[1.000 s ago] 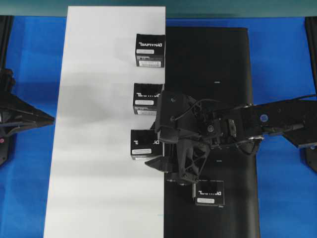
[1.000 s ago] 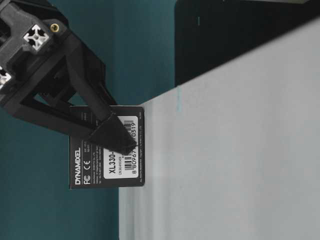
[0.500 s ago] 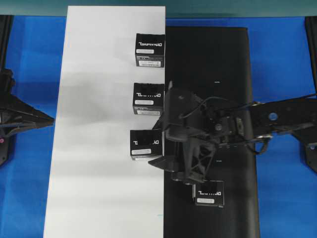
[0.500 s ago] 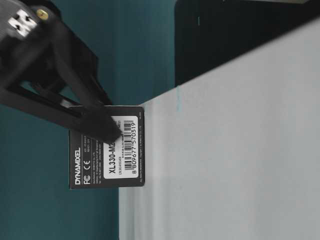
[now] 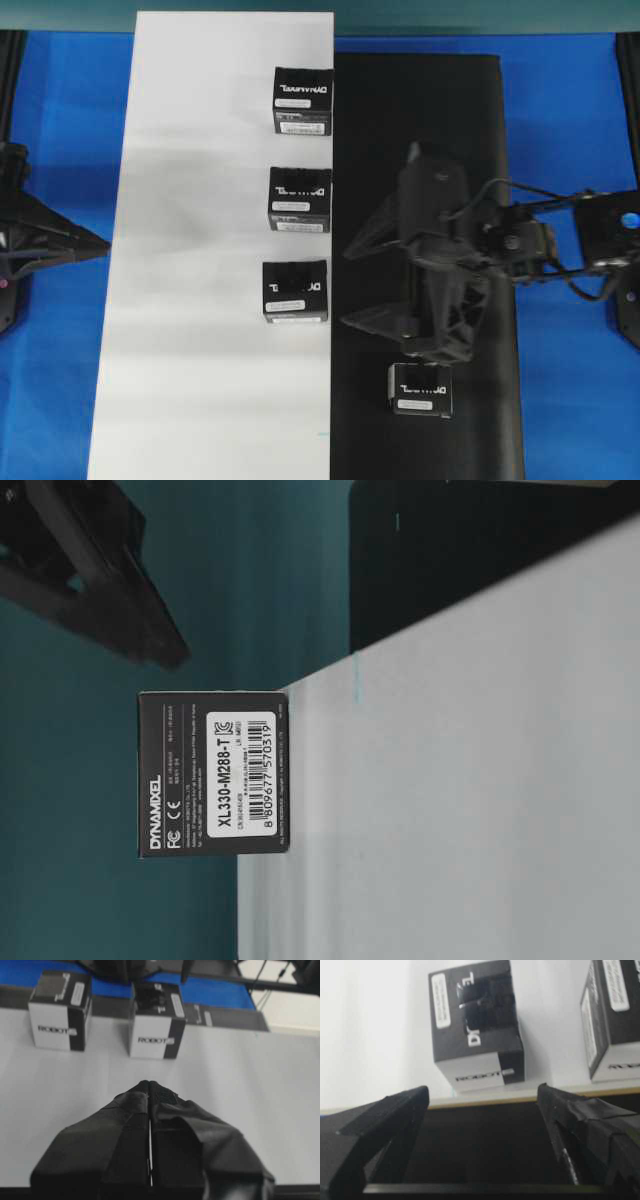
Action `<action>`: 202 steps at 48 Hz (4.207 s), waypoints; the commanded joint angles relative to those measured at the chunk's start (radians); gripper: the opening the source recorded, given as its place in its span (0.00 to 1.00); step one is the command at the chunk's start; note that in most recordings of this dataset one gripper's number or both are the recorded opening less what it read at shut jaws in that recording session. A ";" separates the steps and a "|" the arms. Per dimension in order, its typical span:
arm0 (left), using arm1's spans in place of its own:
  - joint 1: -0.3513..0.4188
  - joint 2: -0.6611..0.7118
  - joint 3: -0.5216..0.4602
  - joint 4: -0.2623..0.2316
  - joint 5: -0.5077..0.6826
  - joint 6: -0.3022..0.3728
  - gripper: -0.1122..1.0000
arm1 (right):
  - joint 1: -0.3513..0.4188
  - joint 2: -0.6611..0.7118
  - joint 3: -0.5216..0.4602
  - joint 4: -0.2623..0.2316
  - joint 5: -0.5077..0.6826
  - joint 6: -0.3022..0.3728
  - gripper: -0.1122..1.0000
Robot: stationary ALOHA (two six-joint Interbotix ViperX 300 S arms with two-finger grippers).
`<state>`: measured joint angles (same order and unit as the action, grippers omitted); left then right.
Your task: Place the box from the black base onto the white base.
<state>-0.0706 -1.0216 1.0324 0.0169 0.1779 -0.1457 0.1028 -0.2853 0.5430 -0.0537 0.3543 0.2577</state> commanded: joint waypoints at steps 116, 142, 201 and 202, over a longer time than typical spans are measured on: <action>-0.002 0.025 -0.012 0.002 -0.006 -0.018 0.06 | 0.014 -0.365 0.261 0.005 -0.005 0.006 0.99; -0.002 0.031 -0.012 0.002 -0.015 -0.018 0.06 | 0.018 -0.367 0.272 0.005 -0.006 0.008 0.99; -0.002 0.031 0.000 0.002 -0.008 -0.020 0.06 | 0.025 -0.367 0.290 0.009 -0.017 0.008 0.99; -0.002 0.031 0.000 0.002 -0.008 -0.020 0.06 | 0.025 -0.367 0.288 0.009 -0.017 0.008 0.99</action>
<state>-0.0706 -0.9986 1.0416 0.0169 0.1749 -0.1641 0.1258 -0.6550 0.8391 -0.0460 0.3482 0.2654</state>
